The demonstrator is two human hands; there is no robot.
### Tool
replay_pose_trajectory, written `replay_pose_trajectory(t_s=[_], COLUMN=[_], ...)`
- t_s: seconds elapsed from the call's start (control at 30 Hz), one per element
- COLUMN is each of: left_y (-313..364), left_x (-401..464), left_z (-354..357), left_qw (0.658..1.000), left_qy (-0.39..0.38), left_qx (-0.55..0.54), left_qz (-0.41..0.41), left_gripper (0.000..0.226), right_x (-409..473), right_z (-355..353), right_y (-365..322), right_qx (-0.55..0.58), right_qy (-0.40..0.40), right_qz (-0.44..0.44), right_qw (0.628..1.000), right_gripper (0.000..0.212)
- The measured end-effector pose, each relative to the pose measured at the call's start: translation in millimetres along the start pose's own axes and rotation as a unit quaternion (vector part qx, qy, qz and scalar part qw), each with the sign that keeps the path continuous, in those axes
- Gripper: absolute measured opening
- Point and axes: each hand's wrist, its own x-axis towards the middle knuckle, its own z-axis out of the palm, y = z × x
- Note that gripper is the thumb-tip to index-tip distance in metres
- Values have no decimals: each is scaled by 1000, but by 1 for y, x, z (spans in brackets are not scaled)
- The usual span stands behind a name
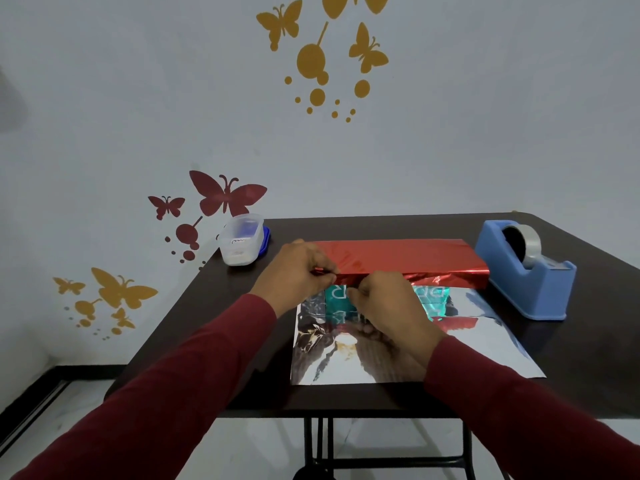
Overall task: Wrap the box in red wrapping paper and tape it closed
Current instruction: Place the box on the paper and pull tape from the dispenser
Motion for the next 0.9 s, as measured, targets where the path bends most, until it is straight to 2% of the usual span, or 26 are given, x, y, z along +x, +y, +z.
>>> replay_pose_trajectory(t_s=[0.1,0.3,0.43,0.6,0.73,0.9], left_y=[0,3,7,21,49,89], left_x=[0,-2,-4,-7,1,21], left_z=[1,-1,0,3,13,44], left_qw=[1000,1000,1000,998,999,998], left_qy=[-2,-1,5,34,19,-22], left_qx=[9,-6,19,53,38,-2], left_qz=[-1,-10,-8,-25,18,64], left_gripper=[16,17,18,30,27,24], right_x=[5,-6,-5,-18,-25,-43], right_z=[-3,1,-15,-30,-56,-99], right_y=[-3,7,11,32,52,75], right_qx=[15,1,1,37,65,104], right_qy=[37,-17,4,-10,27,47], right_qz=[-11,11,1,27,46,91], right_qw=[999,1000,1000,999,996,989], right_gripper=[59,37,47,51,65,57])
